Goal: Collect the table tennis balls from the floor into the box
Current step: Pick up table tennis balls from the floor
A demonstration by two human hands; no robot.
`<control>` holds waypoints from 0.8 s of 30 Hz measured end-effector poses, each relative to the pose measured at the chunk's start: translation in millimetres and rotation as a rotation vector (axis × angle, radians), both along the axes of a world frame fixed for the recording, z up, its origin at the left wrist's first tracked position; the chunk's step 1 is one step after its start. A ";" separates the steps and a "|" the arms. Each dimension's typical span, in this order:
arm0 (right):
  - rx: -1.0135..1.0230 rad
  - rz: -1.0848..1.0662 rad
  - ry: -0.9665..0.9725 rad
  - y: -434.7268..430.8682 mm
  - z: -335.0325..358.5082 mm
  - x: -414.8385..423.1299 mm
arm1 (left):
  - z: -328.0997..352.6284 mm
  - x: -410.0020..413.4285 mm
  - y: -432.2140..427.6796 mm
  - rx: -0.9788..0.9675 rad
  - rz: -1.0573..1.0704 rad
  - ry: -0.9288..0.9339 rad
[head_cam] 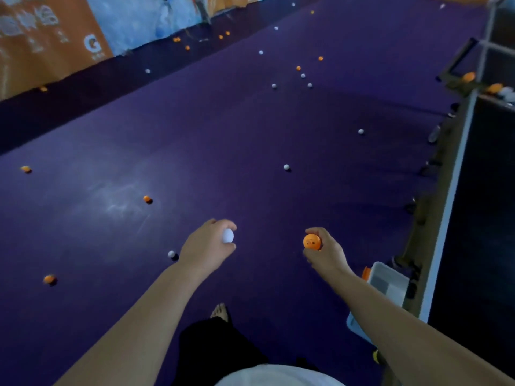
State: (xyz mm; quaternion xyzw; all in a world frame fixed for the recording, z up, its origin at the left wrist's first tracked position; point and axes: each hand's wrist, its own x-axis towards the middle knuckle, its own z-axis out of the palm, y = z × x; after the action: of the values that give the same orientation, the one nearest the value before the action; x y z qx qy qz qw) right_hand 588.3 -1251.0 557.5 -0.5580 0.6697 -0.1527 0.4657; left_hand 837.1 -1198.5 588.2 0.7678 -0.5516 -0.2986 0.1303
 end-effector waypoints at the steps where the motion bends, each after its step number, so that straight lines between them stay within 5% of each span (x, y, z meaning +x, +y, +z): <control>1: 0.015 -0.050 0.001 -10.4 0.1 5.5 | -0.7 7.4 -17.2 0.009 -0.027 0.001; 8: 0.118 -0.381 -0.068 -57.6 -10.9 11.4 | -16.3 4.3 -138.9 0.096 -0.290 0.025; 15: 0.208 -0.660 -0.132 -94.2 -35.7 -53.4 | -29.2 -87.6 -251.0 0.108 -0.621 0.048; 24: 0.293 -0.773 -0.110 -202.4 -119.6 -143.2 | -88.8 -222.9 -380.9 0.175 -0.786 0.057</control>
State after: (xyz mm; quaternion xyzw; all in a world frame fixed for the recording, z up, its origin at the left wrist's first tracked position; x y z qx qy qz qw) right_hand 445.0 -1453.4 437.9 -0.1842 0.8186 -0.2492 0.4836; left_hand 614.2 -1579.4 499.4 0.4978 -0.7721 -0.3925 -0.0445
